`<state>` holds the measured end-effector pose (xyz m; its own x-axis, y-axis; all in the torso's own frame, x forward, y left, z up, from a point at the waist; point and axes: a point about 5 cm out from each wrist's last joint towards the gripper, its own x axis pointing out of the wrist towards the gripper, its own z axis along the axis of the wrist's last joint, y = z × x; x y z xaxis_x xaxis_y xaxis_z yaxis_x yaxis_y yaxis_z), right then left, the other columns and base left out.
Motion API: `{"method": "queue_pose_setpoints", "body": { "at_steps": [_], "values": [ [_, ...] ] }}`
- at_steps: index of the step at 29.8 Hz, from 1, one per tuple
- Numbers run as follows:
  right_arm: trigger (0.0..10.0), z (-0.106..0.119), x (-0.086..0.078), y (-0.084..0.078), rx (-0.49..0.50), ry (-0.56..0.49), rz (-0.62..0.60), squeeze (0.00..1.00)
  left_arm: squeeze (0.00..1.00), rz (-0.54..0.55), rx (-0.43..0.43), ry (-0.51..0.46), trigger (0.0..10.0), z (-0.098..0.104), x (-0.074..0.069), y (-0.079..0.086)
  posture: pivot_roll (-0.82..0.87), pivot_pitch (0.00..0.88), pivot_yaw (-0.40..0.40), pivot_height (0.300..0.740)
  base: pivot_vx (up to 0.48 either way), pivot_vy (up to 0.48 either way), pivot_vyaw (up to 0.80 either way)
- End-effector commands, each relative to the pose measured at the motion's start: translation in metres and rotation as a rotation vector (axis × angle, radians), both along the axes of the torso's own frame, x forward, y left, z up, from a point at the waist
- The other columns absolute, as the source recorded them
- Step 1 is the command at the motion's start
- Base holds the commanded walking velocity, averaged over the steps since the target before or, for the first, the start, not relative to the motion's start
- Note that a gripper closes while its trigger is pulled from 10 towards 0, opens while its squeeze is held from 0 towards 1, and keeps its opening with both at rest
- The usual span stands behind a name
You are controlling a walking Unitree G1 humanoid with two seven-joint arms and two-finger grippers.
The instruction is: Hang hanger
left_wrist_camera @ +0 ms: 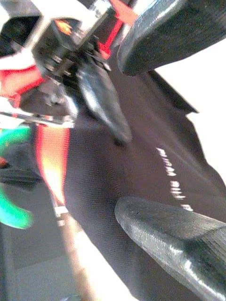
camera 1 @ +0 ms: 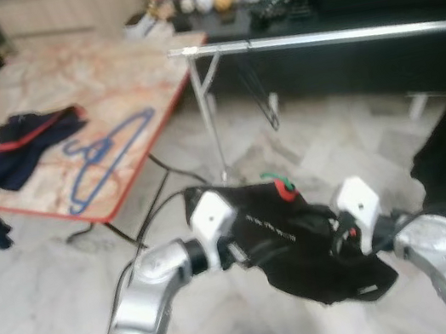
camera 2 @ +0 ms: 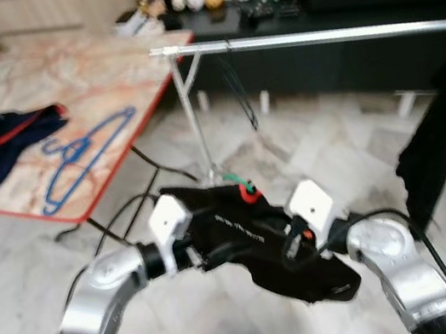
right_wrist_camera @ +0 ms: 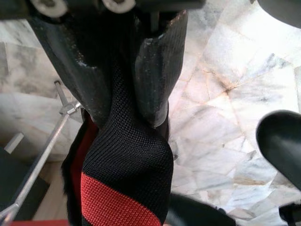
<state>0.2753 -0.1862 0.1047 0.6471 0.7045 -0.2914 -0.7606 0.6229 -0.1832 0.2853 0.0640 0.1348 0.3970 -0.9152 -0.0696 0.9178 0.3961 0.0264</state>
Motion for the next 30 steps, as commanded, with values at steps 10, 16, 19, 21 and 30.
{"method": "queue_pose_setpoints", "body": {
  "at_steps": [10, 16, 19, 21, 30],
  "values": [
    [10.0, 0.008, 0.002, -0.001, 0.023, -0.020, 0.013, 0.00, 0.00, 0.022, -0.019, -0.002, 10.0, 0.002, 0.001, 0.005, 0.03, 0.006, 0.038, 0.740, 0.000, 0.000, 0.00],
    [10.0, 0.008, -0.003, 0.000, 0.019, 0.001, 0.082, 0.00, 0.00, -0.019, 0.015, -0.010, 10.0, 0.001, -0.001, 0.007, 0.03, 0.005, 0.037, 0.740, 0.000, 0.000, 0.00],
    [10.0, 0.008, -0.006, -0.002, 0.007, 0.024, 0.123, 0.00, 0.00, -0.065, 0.049, -0.011, 10.0, 0.000, -0.003, 0.007, 0.03, 0.006, 0.034, 0.740, 0.000, 0.000, 0.00],
    [10.0, 0.008, -0.008, -0.002, 0.003, 0.037, 0.144, 0.00, 0.00, -0.096, 0.068, -0.011, 10.0, 0.000, -0.006, 0.007, 0.03, 0.009, 0.033, 0.740, 0.000, 0.000, 0.00],
    [10.0, 0.008, -0.013, -0.007, -0.039, 0.071, 0.211, 0.00, 1.00, -0.153, 0.125, -0.068, 10.0, 0.004, -0.007, 0.013, 0.03, 0.016, 0.033, 0.740, 0.000, 0.000, 0.00]
  ]
}}
